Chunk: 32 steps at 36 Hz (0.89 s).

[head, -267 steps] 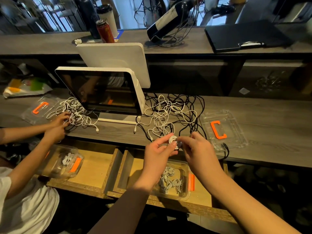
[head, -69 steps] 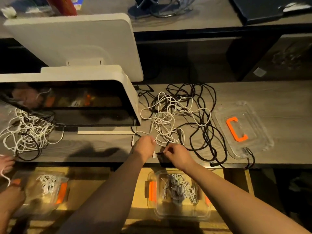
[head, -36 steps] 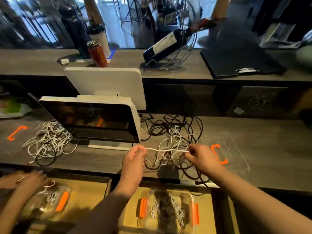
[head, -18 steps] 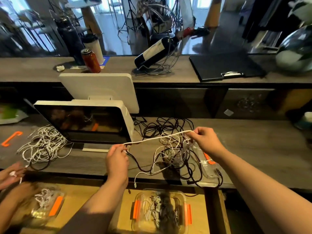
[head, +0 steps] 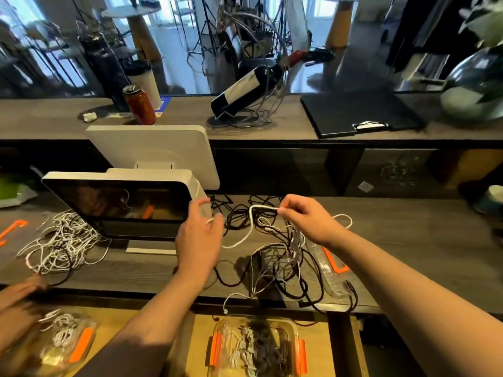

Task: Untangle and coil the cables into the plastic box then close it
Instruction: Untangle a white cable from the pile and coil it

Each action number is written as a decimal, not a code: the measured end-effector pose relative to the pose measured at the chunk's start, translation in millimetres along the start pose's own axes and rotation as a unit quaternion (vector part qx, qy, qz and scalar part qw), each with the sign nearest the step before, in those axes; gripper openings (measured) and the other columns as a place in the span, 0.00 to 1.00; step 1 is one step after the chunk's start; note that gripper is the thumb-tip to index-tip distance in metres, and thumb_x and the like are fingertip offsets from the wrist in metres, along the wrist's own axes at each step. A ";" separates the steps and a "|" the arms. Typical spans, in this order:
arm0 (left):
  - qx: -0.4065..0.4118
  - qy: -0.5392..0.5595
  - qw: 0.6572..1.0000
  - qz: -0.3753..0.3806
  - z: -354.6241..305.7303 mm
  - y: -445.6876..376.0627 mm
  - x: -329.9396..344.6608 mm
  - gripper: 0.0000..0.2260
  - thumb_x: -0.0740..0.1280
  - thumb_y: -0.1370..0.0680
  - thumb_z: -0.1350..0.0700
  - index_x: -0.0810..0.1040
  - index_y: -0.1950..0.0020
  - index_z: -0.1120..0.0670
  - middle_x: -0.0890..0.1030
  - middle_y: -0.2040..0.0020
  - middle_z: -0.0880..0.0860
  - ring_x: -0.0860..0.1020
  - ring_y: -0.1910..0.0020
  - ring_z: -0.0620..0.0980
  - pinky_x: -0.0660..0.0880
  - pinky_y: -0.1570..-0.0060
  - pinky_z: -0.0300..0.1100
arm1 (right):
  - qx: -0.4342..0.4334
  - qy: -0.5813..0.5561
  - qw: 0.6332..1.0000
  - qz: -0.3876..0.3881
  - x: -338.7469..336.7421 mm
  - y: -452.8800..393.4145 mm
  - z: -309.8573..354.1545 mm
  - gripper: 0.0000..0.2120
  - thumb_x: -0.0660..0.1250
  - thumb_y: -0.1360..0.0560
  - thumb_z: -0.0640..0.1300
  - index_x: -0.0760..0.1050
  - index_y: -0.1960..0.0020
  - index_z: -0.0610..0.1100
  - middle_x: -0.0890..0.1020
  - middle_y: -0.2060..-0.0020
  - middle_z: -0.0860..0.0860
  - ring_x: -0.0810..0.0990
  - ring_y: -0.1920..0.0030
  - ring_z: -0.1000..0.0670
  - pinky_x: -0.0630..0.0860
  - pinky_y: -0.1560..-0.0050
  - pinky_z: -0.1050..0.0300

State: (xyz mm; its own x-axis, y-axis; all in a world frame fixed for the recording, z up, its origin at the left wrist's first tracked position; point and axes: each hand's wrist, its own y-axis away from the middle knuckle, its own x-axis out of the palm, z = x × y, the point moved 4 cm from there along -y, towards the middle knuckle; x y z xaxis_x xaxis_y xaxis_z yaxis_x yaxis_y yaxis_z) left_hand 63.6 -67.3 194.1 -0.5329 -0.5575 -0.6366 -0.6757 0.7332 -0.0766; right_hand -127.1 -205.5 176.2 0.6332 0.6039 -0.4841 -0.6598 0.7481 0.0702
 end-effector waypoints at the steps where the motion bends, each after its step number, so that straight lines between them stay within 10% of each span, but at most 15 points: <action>1: 0.030 -0.028 0.998 0.041 -7.0 -2.0 7.4 0.17 0.63 0.18 0.52 0.67 0.29 0.41 0.79 0.60 0.44 0.75 0.63 0.42 0.73 0.57 0.44 | -0.007 0.026 1.000 0.014 4.1 -0.8 3.0 0.06 0.65 0.19 0.49 0.76 0.55 0.53 0.78 0.63 0.54 0.76 0.62 0.55 0.74 0.59 0.56; 4: 0.093 -0.085 0.977 0.173 -25.7 -2.2 29.8 0.17 0.60 0.17 0.50 0.69 0.28 0.38 0.78 0.65 0.45 0.75 0.67 0.44 0.70 0.67 0.41 | -0.034 0.046 0.998 0.034 15.3 -1.1 13.5 0.05 0.65 0.19 0.49 0.77 0.54 0.55 0.80 0.60 0.51 0.78 0.60 0.52 0.76 0.56 0.50; 8: 0.041 -0.060 0.961 0.266 -24.0 -4.6 44.2 0.12 0.57 0.16 0.48 0.79 0.51 0.48 0.77 0.62 0.48 0.75 0.60 0.49 0.69 0.60 0.45 | -0.057 0.045 0.997 0.029 18.9 -2.8 19.4 0.04 0.65 0.20 0.52 0.77 0.53 0.58 0.80 0.57 0.54 0.79 0.56 0.54 0.77 0.55 0.54; 14: 0.052 0.036 0.974 0.216 -29.4 -5.0 40.0 0.16 0.60 0.16 0.47 0.71 0.63 0.48 0.70 0.69 0.45 0.69 0.71 0.38 0.63 0.70 0.34 | -0.112 0.220 0.968 -0.039 19.5 -10.2 22.6 0.06 0.67 0.22 0.54 0.78 0.50 0.52 0.72 0.54 0.55 0.71 0.52 0.55 0.71 0.53 0.60; 25: 0.019 0.210 0.977 0.029 -47.8 -9.3 1.5 0.21 0.62 0.16 0.54 0.64 0.69 0.54 0.63 0.76 0.44 0.62 0.75 0.40 0.60 0.74 0.33 | 0.080 0.061 0.994 -0.033 32.7 -18.7 -37.3 0.06 0.67 0.20 0.47 0.79 0.55 0.47 0.83 0.62 0.48 0.82 0.63 0.49 0.78 0.66 0.55; 32: -0.034 0.304 0.950 -0.066 -25.5 -22.4 -23.0 0.20 0.63 0.17 0.51 0.74 0.53 0.70 0.76 0.60 0.61 0.72 0.61 0.53 0.68 0.59 0.48 | 0.104 0.130 0.983 -0.071 23.4 -27.8 -64.7 0.08 0.68 0.21 0.48 0.80 0.51 0.43 0.81 0.61 0.50 0.79 0.59 0.51 0.73 0.61 0.55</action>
State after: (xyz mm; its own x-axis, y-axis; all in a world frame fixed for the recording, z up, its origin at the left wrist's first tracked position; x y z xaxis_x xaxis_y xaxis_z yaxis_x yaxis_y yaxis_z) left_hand 78.0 -80.9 230.0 -0.6226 -0.7801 -0.0618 -0.7776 0.6256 -0.0622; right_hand -120.1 -229.9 106.5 0.5703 0.4184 -0.7069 -0.4572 0.8766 0.1500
